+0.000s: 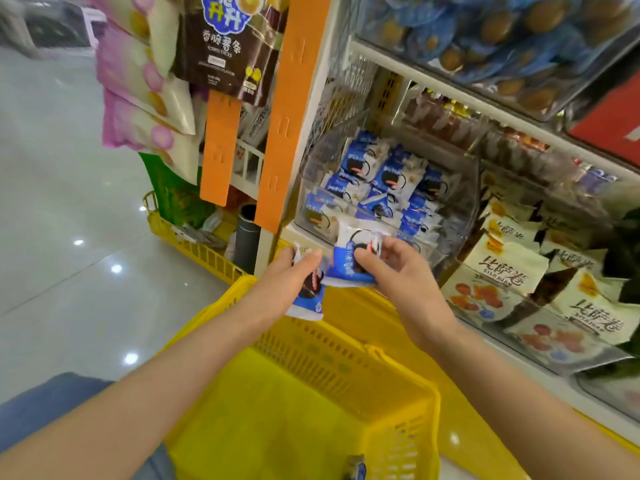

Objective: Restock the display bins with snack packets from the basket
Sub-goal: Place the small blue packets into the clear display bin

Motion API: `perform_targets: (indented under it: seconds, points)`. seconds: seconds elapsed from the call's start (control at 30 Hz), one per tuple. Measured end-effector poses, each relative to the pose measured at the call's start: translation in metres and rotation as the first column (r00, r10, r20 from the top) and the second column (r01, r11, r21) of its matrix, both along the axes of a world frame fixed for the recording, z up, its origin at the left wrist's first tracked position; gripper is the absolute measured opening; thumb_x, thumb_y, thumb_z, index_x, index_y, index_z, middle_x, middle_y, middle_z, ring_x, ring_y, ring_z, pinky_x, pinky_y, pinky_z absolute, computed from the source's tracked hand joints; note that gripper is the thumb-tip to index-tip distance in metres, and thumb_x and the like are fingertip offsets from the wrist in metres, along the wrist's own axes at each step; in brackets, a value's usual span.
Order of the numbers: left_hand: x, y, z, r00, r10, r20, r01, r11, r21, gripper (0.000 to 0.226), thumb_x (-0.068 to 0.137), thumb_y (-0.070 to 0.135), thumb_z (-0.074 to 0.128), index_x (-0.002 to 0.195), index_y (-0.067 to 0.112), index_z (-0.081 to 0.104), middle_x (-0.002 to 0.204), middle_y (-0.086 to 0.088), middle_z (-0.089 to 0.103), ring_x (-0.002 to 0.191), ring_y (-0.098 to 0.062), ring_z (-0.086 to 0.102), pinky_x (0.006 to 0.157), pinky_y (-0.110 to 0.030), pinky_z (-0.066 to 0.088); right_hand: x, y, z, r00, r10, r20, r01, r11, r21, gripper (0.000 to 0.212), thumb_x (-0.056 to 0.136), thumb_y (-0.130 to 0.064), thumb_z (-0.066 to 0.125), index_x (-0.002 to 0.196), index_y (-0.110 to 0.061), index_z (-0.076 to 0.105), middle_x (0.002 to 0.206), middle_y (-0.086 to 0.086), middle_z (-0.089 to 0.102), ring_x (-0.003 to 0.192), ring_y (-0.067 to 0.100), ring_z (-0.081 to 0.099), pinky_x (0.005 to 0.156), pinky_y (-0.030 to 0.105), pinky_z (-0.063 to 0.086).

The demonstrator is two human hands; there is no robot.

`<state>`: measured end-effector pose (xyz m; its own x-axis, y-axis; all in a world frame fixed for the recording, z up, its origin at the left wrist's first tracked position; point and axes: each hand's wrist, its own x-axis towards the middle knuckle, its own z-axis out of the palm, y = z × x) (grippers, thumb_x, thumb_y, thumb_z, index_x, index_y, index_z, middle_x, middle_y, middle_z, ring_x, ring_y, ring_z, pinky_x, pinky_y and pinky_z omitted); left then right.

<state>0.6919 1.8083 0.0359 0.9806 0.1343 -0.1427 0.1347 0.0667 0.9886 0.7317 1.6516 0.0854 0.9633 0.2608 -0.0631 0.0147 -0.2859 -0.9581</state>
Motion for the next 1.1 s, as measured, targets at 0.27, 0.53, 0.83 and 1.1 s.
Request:
perform_targets:
  seconds: [0.27, 0.53, 0.83, 1.1]
  points:
    - [0.031, 0.023, 0.008, 0.965, 0.237, 0.114, -0.24, 0.971, 0.012, 0.026, 0.091, 0.019, 0.057, 0.116, 0.014, 0.05, 0.108, 0.0, 0.06, 0.091, -0.01, 0.058, 0.062, -0.013, 0.048, 0.121, 0.017, 0.046, 0.881, -0.157, 0.447, 0.3, 0.915, -0.269, 0.044, 0.088, -0.03, 0.064, 0.125, -0.01, 0.052, 0.121, 0.004, 0.059, 0.101, 0.009, 0.053, 0.088, 0.024, 0.045]
    - [0.053, 0.043, 0.01, 0.957, 0.271, 0.101, -0.271, 0.962, -0.014, 0.038, 0.086, 0.025, 0.063, 0.12, 0.016, 0.049, 0.119, -0.003, 0.06, 0.103, -0.014, 0.059, 0.067, -0.016, 0.051, 0.2, 0.061, 0.025, 0.89, 0.012, 0.456, 0.263, 0.804, -0.534, 0.04, 0.089, -0.017, 0.062, 0.125, -0.005, 0.049, 0.126, 0.012, 0.054, 0.116, 0.024, 0.051, 0.085, 0.023, 0.037]
    - [0.055, 0.05, 0.016, 0.961, 0.228, 0.155, -0.224, 0.974, -0.038, 0.024, 0.084, 0.026, 0.065, 0.106, 0.025, 0.057, 0.105, 0.007, 0.064, 0.098, -0.004, 0.059, 0.062, -0.007, 0.05, 0.227, 0.068, 0.003, 0.814, 0.174, 0.554, 0.32, 0.661, -0.678, 0.032, 0.088, -0.015, 0.064, 0.119, -0.009, 0.057, 0.126, 0.014, 0.054, 0.12, 0.03, 0.046, 0.102, 0.041, 0.041]
    - [0.051, 0.042, 0.021, 0.976, 0.175, 0.129, -0.161, 0.981, -0.113, 0.024, 0.086, 0.024, 0.065, 0.109, 0.026, 0.059, 0.108, 0.004, 0.064, 0.103, -0.006, 0.059, 0.066, -0.009, 0.049, 0.15, 0.071, 0.032, 0.737, 0.127, 0.663, 0.233, 0.875, -0.425, 0.015, 0.097, -0.024, 0.047, 0.108, -0.016, 0.055, 0.102, -0.003, 0.056, 0.084, -0.006, 0.05, 0.07, 0.003, 0.037]
